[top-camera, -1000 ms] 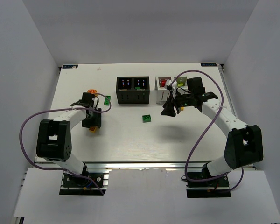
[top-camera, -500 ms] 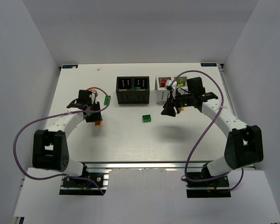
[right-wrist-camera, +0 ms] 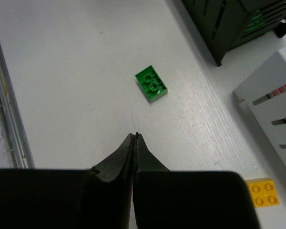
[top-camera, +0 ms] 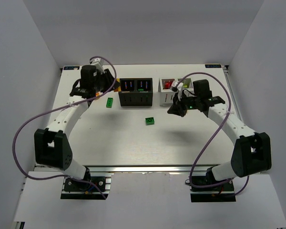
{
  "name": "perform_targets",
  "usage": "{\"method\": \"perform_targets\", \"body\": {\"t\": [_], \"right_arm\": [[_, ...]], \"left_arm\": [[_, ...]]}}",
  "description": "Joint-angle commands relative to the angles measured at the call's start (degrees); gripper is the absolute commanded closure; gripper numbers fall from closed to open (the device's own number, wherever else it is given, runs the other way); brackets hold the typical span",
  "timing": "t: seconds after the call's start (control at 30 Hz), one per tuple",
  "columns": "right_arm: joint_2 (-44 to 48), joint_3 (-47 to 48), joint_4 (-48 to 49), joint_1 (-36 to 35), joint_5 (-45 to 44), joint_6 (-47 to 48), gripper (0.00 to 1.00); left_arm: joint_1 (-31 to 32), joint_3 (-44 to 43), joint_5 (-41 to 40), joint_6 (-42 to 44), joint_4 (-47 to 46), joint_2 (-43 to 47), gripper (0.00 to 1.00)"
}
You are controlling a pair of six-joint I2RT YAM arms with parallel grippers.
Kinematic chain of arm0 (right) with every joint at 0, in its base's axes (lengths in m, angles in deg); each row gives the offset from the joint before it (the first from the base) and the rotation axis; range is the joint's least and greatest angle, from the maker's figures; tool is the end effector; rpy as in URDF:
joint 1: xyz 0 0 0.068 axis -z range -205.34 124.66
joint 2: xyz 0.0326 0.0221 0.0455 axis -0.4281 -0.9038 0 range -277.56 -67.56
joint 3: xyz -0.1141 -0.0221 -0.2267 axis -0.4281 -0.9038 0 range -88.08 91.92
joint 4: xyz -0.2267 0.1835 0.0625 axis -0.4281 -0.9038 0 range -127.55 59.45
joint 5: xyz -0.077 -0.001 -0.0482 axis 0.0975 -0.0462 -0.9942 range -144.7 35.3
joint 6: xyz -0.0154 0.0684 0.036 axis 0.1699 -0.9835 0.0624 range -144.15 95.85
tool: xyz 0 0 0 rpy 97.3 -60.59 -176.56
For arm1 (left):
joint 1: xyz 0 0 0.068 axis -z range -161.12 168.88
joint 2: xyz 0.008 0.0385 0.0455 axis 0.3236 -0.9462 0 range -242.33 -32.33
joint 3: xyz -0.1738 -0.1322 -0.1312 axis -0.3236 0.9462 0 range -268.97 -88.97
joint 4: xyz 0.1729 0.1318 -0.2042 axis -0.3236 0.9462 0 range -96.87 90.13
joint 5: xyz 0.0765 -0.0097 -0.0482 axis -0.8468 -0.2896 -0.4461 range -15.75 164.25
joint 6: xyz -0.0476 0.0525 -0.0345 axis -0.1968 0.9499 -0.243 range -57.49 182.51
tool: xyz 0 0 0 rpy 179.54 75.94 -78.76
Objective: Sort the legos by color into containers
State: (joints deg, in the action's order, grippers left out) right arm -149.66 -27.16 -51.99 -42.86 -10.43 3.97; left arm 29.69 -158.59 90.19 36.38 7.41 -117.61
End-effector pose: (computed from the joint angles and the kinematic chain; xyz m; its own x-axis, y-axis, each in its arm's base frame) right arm 0.3318 0.1543 0.2269 -0.2370 -0.4287 -0.8718 -0.9264 0.3700 0.0699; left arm 0.3991 -0.0953 0.2696 -0.6224 -0.3122 -0.7177 0.1559 0.8492 -0.5046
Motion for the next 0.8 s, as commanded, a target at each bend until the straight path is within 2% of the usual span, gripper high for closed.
{"method": "perform_targets", "body": {"t": [0.0, 0.17, 0.33, 0.47, 0.5, 0.57, 0.67, 0.7, 0.77], "right_arm": [[2.6, 0.6, 4.1, 1.6, -3.3, -5.2, 1.0], [3.9, 0.6, 5.9, 5.3, -5.5, -9.6, 1.0], [4.5, 0.2, 5.5, 8.1, -5.8, -9.6, 0.96], [4.3, 0.3, 4.6, 10.3, -5.2, -9.4, 0.96], [4.2, 0.4, 4.3, 10.6, -5.1, -9.1, 0.96], [4.0, 0.4, 3.9, 11.1, -5.1, -8.7, 0.94], [3.4, 0.3, 3.2, 11.5, -5.5, -8.3, 0.88], [3.1, 0.2, 3.2, 11.5, -5.8, -8.4, 0.82], [2.0, 0.2, 3.0, 11.5, -7.1, -9.9, 0.76]], "left_arm": [[2.0, -6.6, -0.7, -0.9, -2.2, -5.8, 0.84], [3.9, -13.2, -5.7, -0.1, -1.5, -12.5, 0.8], [5.2, -20.1, -8.1, 1.3, 0.5, -18.9, 0.78], [5.7, -23.3, -9.3, 1.6, 1.2, -21.9, 0.72], [6.1, -24.4, -9.5, 1.6, 1.4, -22.3, 0.66], [6.4, -25.2, -9.9, 1.8, 2.1, -23.5, 0.62], [6.9, -25.8, -10.4, 2.0, 2.6, -24.2, 0.54], [6.9, -25.8, -10.5, 2.0, 2.8, -24.3, 0.52], [7.2, -25.8, -10.9, 2.0, 3.4, -24.4, 0.48]]}}
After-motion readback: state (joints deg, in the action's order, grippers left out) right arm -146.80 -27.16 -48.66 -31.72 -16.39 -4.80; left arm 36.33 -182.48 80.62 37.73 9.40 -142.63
